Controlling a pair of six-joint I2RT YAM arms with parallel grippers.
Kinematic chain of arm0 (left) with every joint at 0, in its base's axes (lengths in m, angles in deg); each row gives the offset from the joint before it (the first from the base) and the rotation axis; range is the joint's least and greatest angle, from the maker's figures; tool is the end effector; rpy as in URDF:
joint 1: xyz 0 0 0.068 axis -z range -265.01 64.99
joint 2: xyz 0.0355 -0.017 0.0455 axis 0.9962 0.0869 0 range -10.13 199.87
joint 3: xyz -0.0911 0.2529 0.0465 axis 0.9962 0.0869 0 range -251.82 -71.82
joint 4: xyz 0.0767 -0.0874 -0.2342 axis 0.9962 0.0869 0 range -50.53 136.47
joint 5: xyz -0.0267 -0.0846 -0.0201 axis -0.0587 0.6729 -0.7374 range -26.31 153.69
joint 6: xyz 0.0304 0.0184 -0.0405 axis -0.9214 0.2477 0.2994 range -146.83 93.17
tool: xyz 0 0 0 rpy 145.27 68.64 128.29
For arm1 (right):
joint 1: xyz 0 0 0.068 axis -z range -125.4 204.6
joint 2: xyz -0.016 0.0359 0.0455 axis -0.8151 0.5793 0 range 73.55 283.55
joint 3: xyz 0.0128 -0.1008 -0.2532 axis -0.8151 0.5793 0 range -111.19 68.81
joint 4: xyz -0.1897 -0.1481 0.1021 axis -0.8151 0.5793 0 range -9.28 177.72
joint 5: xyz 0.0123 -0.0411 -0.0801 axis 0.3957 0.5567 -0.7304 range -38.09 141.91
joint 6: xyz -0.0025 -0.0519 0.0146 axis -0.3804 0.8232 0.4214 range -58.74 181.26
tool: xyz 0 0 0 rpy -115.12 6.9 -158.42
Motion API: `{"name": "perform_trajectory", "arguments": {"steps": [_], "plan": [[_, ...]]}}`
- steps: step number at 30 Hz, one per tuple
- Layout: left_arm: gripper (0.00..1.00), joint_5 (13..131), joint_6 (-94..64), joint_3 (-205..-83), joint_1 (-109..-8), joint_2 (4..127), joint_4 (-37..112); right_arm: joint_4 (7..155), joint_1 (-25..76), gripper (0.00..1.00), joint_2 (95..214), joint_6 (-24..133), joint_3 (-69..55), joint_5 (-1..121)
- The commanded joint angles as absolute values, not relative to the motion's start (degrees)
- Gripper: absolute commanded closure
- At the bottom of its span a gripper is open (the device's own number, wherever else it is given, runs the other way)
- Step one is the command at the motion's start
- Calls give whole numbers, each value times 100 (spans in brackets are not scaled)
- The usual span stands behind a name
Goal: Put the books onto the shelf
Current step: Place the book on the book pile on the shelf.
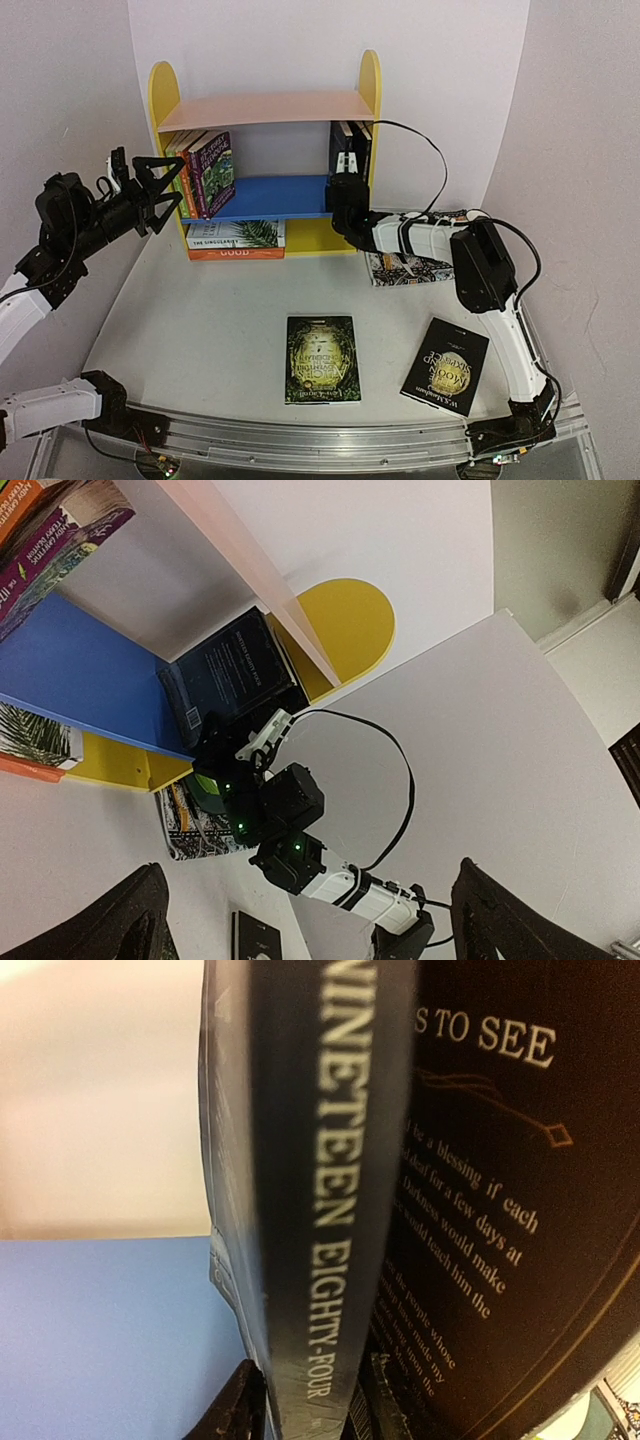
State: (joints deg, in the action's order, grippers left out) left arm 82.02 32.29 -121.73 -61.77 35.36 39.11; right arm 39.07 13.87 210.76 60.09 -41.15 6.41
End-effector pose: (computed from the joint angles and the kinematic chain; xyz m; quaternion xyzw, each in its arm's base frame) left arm 0.1629 -0.0822 0.3896 -0.0943 0.6720 -0.5595 0.4758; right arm 0.4370 0.3428 0.2586 0.0962 0.6353 0.0392 0.7653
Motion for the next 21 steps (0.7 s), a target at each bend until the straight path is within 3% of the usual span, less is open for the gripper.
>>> {"name": "perform_trajectory", "arguments": {"steps": [1, 13, 17, 21], "plan": [[0, 8113, 3359, -12437, -6185, 3442, 3678, 3605, 1424, 63, 20513, 5838, -4094, 472], [0, 8240, 3010, -12379, -6190, 3522, 3675, 3616, 1348, 59, 20483, 5781, -4070, 401], [0, 8168, 2763, -12227, -6187, 3524, 3680, 3616, 1308, 47, 20373, 5776, -3945, 361], [0, 8176, 2481, -12080, -6190, 3472, 3675, 3567, 1249, 44, 20241, 5809, -3775, 286]]}}
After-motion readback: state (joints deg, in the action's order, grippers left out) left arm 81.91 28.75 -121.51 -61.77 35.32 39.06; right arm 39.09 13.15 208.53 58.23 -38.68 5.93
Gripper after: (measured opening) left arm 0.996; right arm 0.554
